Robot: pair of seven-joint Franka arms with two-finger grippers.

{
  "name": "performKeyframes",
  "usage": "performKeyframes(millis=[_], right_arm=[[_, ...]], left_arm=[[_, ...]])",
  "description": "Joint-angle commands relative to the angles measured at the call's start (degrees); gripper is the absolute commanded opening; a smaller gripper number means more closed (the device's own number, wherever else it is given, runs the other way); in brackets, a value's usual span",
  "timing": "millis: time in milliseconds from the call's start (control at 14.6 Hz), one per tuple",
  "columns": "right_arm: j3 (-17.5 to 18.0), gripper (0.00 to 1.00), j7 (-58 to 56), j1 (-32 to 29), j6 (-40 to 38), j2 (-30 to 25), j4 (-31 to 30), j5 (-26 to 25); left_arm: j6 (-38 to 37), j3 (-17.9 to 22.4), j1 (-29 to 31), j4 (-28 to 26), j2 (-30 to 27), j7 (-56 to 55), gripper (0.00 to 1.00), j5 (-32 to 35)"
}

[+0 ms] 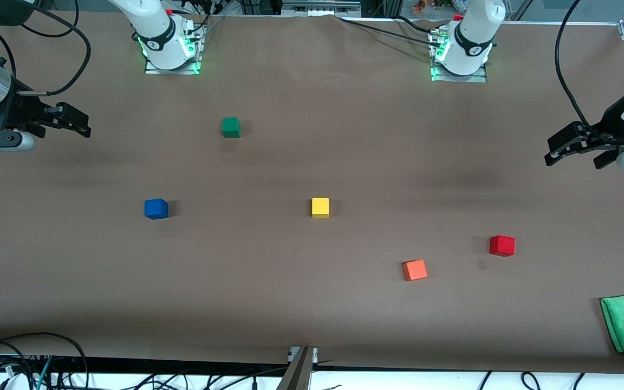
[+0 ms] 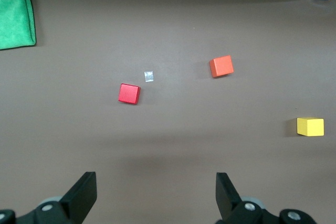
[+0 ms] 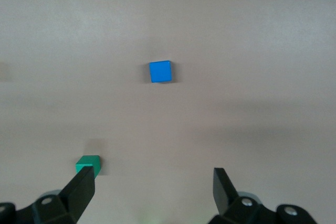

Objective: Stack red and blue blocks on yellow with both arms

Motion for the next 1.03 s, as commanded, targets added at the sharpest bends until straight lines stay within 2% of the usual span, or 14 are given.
performKeyframes(millis=[0,959], right_arm=[[0.11,1.00,0.94,0.21,-0.28,-0.42,0.18,0.30],[-0.33,1.00,0.77,0.03,-0.28,-0.07,0.70,0.56]], left_arm=[[-1.26,1.19,-0.32,1.36,0.29,0.63,1.00,-0.49],[-2.49,1.73,-0.15,1.44,0.29,0.99,1.00,-0.84]])
